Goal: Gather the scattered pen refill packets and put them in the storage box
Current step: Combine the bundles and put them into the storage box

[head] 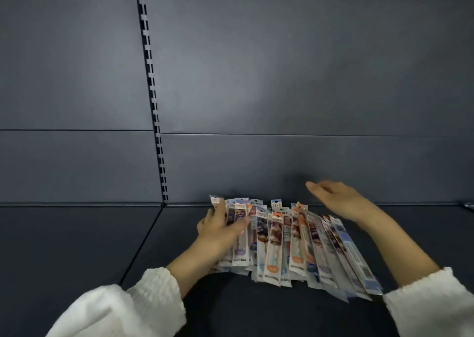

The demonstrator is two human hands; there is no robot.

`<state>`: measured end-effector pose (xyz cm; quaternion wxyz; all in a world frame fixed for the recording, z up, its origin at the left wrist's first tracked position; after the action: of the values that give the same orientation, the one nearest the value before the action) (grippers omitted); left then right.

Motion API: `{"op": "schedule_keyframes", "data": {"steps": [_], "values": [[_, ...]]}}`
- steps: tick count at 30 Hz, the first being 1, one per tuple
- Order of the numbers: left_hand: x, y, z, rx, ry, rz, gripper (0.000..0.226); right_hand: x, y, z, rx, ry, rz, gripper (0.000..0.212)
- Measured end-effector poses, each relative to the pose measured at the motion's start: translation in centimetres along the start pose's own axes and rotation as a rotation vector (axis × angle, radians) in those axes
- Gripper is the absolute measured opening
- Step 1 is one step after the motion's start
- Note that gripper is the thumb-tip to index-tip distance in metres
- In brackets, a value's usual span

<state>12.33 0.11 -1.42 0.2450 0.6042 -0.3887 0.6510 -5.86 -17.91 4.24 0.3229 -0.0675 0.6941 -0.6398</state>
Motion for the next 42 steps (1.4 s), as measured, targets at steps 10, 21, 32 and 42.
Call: {"op": "schedule_keyframes", "data": {"steps": [10,21,32,42], "values": [[0.0,2.2,-0.7,-0.046,0.015,-0.024,0.08,-1.0,3.0,-1.2,-0.165,0.017,-0.048,0.066],[0.7,1.8,-2.2,-0.087,0.06,-0.39,0.108,-4.7,5.3,-2.2,-0.159,-0.096,0.392,0.058],[1.2,3.0,-1.9,-0.083,0.105,-0.569,0.028,-7.9,8.5,-3.4,-0.238,-0.085,0.78,0.073],[0.6,3.1,-1.1,-0.169,0.1,-0.509,0.048,-8.8,8.9,-3.7,-0.297,-0.072,1.07,0.077]]}}
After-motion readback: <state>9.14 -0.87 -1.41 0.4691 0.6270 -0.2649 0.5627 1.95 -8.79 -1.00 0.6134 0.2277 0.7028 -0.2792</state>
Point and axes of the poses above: each hand's wrist, its own z-axis towards the middle knuckle, its own y-axis out of the palm, x = y × z, the point moved 9 cm from there along z, towards the middle knuckle, and after that the axes turned 14 degrees about -z, right-handed, at the moved point
